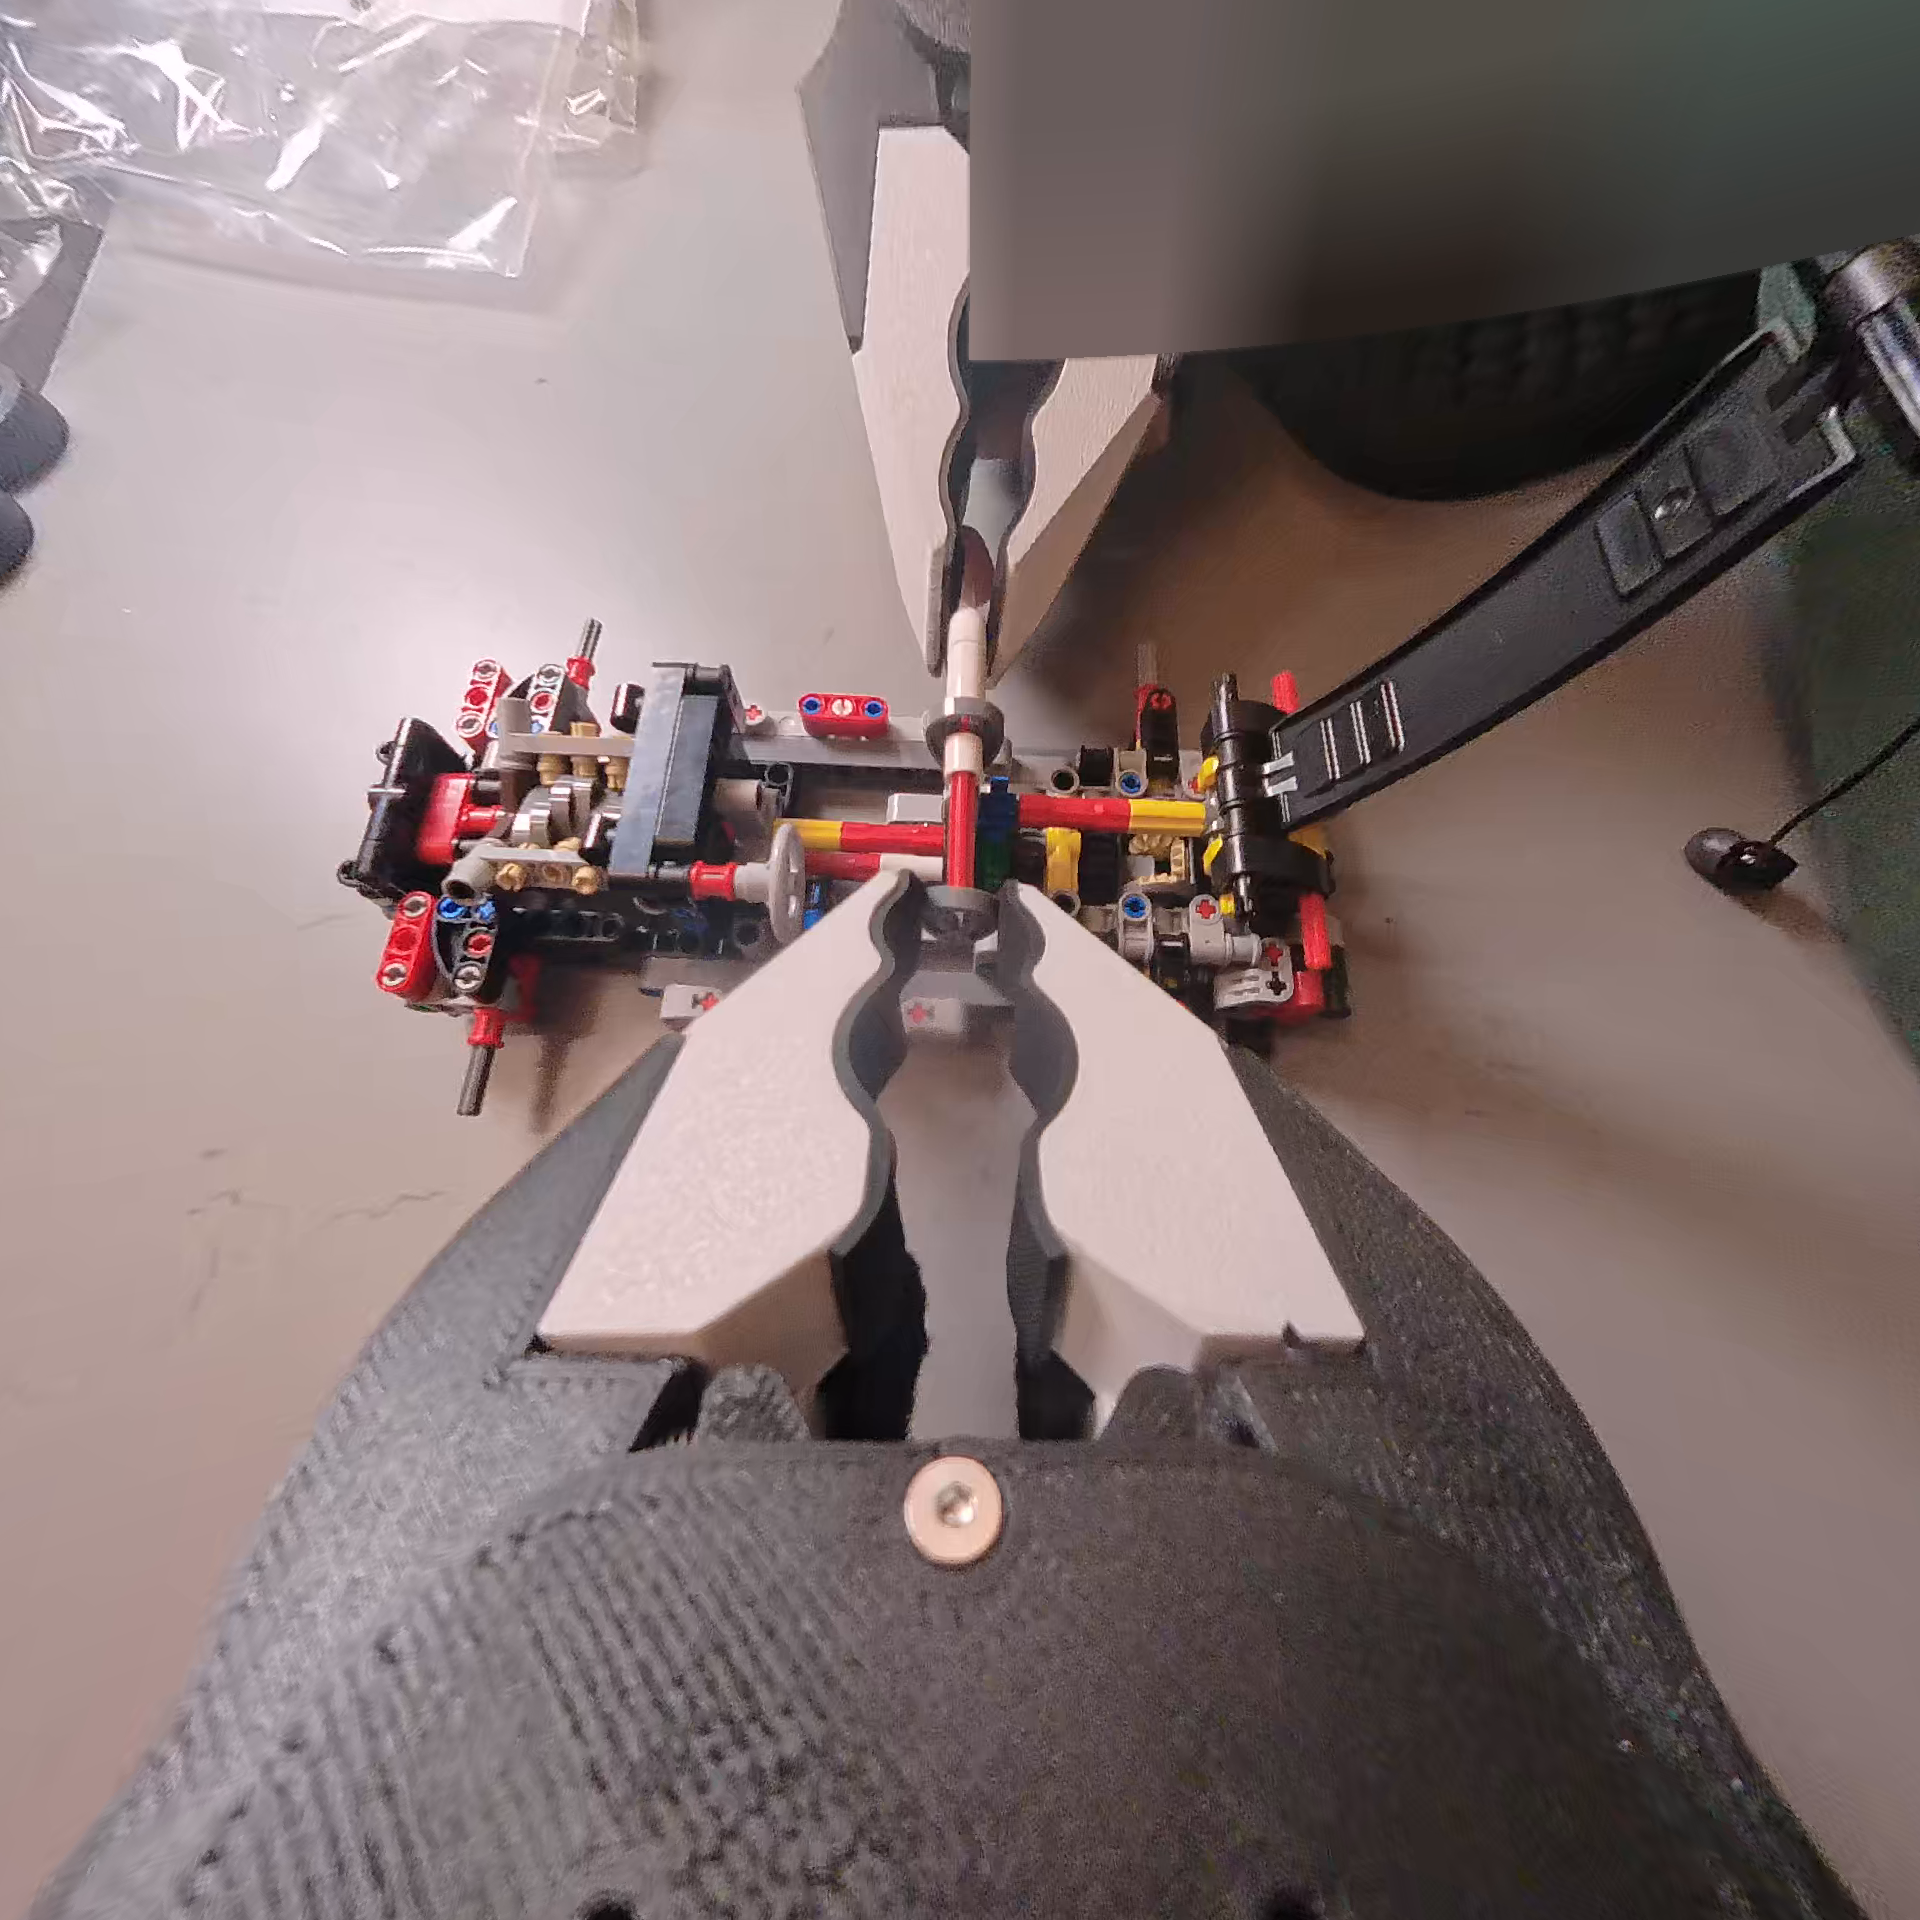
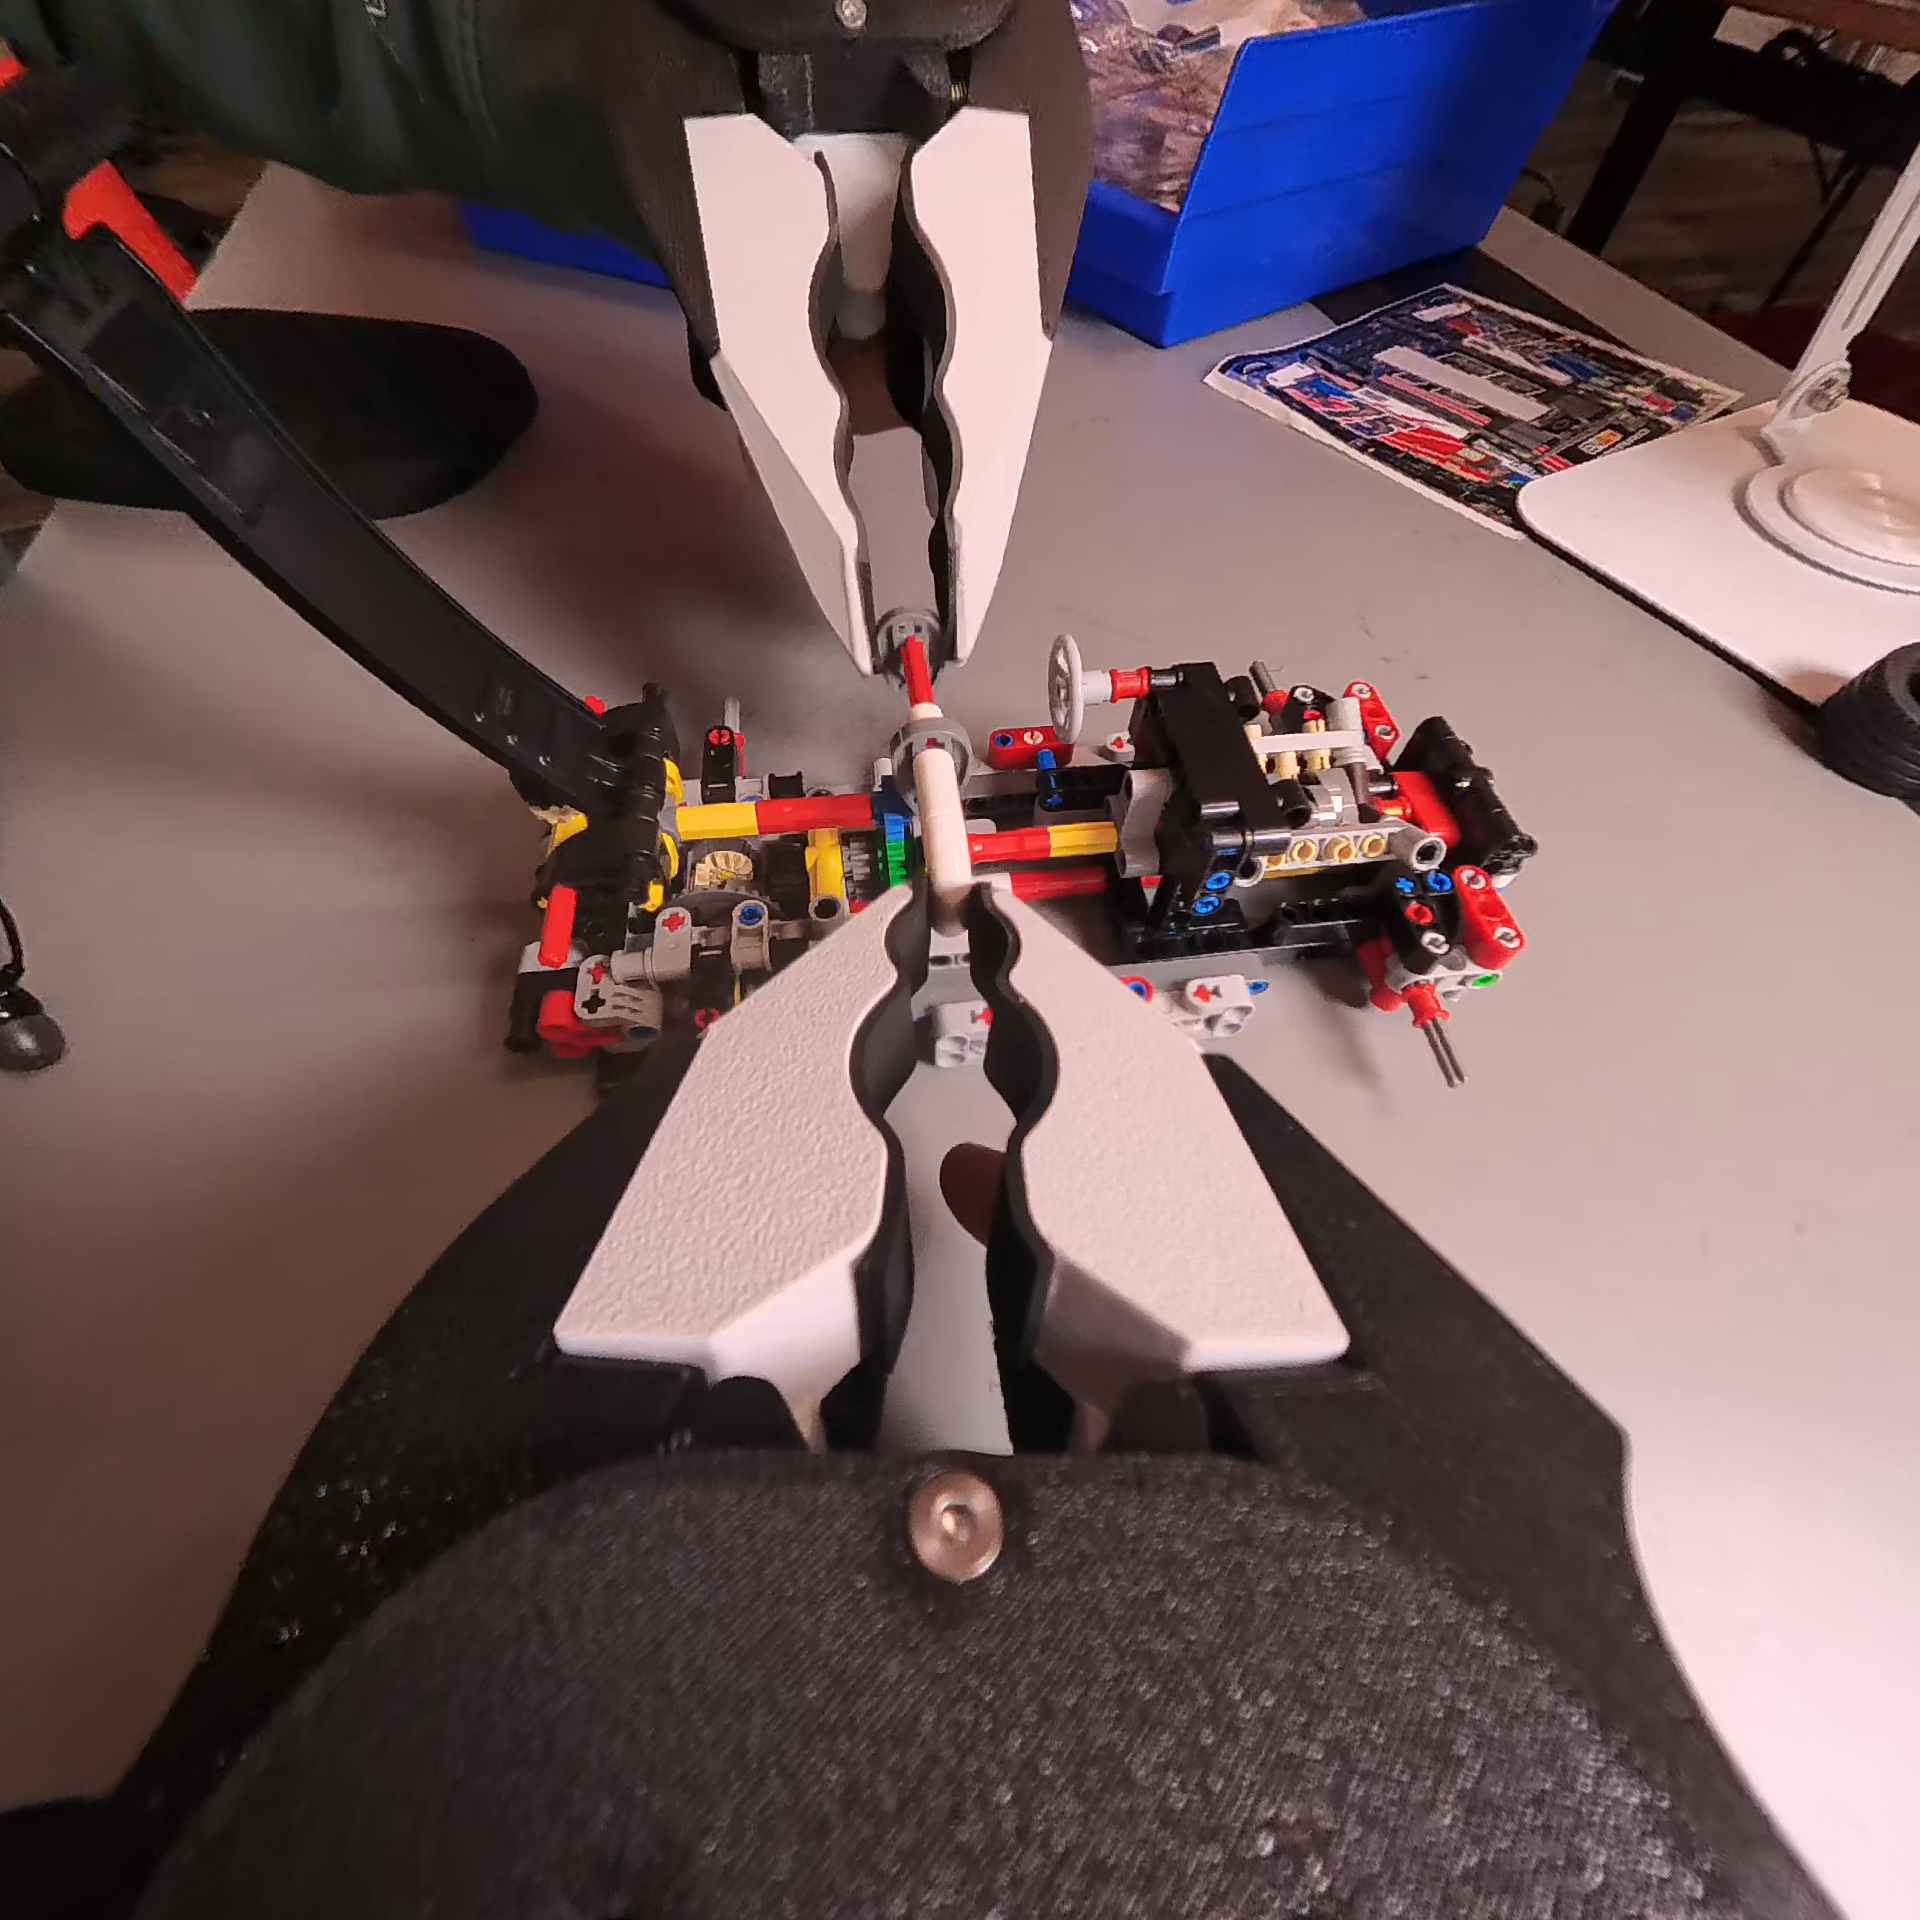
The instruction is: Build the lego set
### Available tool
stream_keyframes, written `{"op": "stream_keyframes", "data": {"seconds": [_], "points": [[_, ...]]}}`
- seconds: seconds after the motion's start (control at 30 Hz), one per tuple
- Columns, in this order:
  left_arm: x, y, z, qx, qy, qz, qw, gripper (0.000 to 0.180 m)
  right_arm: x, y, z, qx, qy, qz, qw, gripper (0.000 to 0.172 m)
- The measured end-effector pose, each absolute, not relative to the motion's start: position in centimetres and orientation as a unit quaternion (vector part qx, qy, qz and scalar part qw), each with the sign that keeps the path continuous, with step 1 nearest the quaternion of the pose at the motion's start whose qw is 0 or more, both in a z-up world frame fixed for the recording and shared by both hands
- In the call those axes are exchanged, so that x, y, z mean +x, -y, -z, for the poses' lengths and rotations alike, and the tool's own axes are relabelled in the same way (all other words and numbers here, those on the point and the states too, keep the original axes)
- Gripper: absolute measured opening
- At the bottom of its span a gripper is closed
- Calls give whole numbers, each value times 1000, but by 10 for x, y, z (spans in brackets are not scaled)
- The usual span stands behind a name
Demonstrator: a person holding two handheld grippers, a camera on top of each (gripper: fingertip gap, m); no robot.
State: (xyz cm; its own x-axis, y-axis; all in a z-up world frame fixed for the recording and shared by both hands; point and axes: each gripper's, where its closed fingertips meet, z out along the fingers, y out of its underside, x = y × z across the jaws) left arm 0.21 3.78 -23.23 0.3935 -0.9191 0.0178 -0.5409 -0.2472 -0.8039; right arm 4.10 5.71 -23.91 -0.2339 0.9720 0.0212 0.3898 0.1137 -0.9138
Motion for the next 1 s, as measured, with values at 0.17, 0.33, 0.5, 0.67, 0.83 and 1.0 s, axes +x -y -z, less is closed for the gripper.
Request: {"op": "stream_keyframes", "data": {"seconds": [0.17,0.33,0.5,0.67,0.83,1.0], "points": [[0,-41,230,-755,-482,243,372,12,40,-53,240,-510,667,-424,340,4],[0,-45,228,-764,-477,231,368,12,40,-49,242,-505,674,-420,338,3],[1,-41,233,-763,-493,223,354,12,40,-51,239,-509,663,-431,340,4],[3,-41,227,-757,-498,224,358,12,39,-49,242,-508,671,-424,335,3],[4,-41,225,-756,-494,229,362,12,39,-47,244,-507,676,-419,332,3],[4,-42,224,-753,-484,242,375,11,39,-46,245,-505,678,-419,332,3]]}}
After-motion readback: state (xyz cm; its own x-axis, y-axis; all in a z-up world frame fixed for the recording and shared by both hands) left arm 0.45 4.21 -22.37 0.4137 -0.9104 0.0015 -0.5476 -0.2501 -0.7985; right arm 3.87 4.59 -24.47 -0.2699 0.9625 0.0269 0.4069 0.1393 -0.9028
